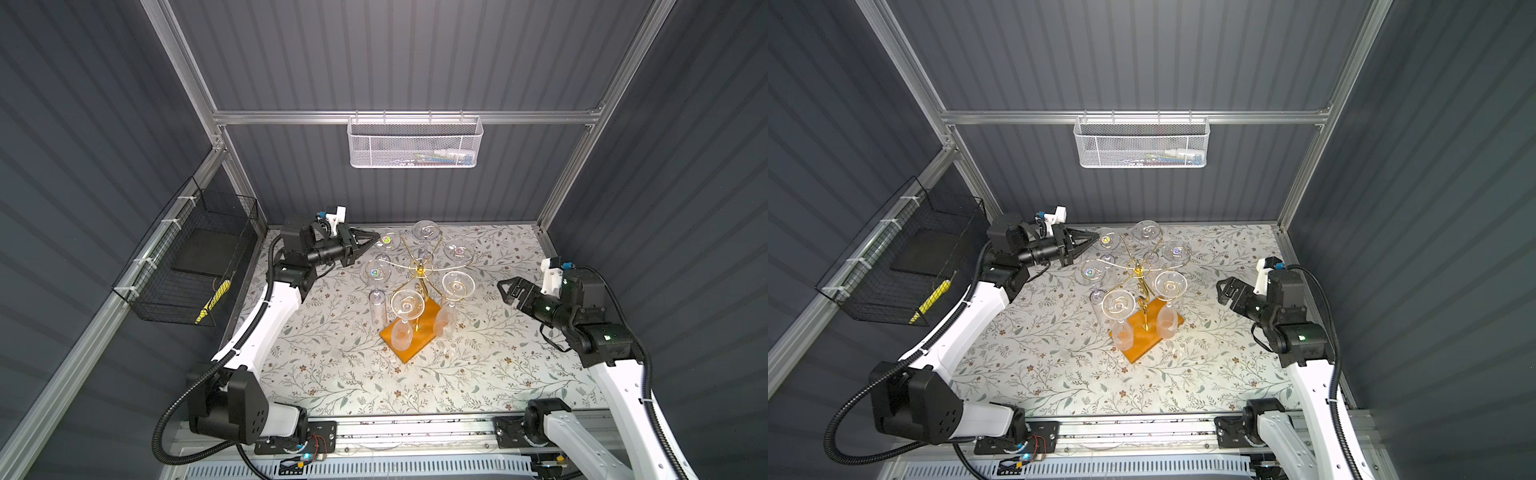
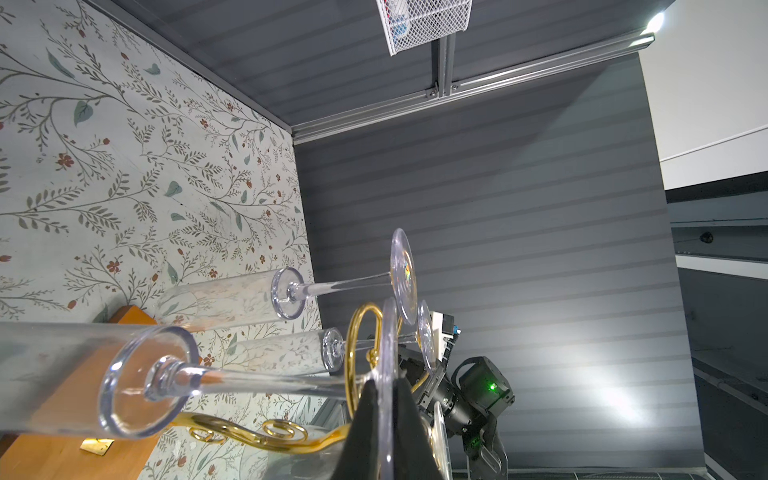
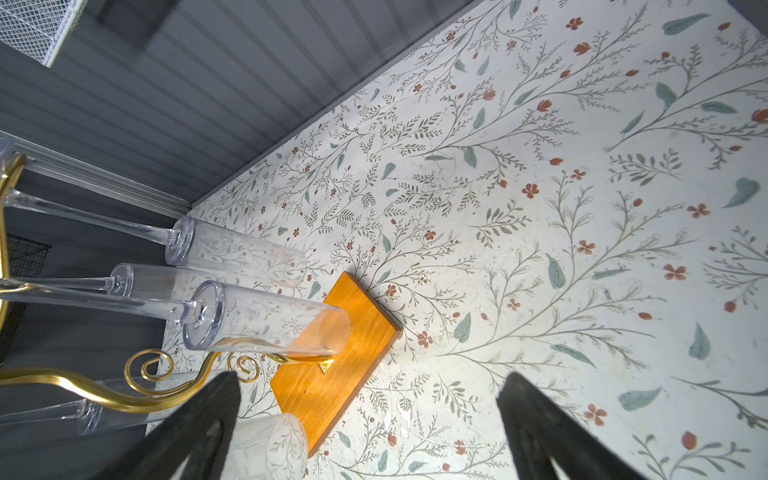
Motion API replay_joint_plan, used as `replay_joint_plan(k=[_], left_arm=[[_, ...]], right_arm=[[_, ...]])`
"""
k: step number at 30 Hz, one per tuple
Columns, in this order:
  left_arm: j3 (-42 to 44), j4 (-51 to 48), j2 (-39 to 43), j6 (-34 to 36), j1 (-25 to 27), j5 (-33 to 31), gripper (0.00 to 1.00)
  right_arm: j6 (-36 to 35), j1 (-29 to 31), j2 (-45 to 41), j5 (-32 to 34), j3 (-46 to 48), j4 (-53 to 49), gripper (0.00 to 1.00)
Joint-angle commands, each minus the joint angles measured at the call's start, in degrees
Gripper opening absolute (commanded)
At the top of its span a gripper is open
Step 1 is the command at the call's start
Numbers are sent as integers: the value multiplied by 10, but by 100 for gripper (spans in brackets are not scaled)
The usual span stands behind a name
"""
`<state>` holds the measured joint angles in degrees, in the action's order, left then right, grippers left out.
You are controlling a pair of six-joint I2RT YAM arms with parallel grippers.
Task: Take the wine glass off the wine glass rack
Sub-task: 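Close the left gripper on the stem of a clear flute glass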
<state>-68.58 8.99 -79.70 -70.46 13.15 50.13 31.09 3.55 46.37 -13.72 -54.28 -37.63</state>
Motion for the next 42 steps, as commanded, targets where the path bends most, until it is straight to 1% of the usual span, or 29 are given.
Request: replay_joint_plan(k=[1,5,16,25,37,42], left_arm=[[13,60,13,-62,0,-17,0],[2,70,21,-76,0,-22,0],[-8,76,20,-82,6,-38,0],[-52,72,-13,-71,20,-28,0],[-70,73,-37,-69,40,-16,0],[-67,74,-31,-68,49,-9,0]], right_arm=[[4,3,-6,5,7,-7,99],[4,4,-8,9,7,-7,99],[9,3,-8,6,8,-6,99],[8,3,-1,3,4,-6,99],[7,3,1,3,1,-6,99],[7,3,-1,4,2,-6,99]])
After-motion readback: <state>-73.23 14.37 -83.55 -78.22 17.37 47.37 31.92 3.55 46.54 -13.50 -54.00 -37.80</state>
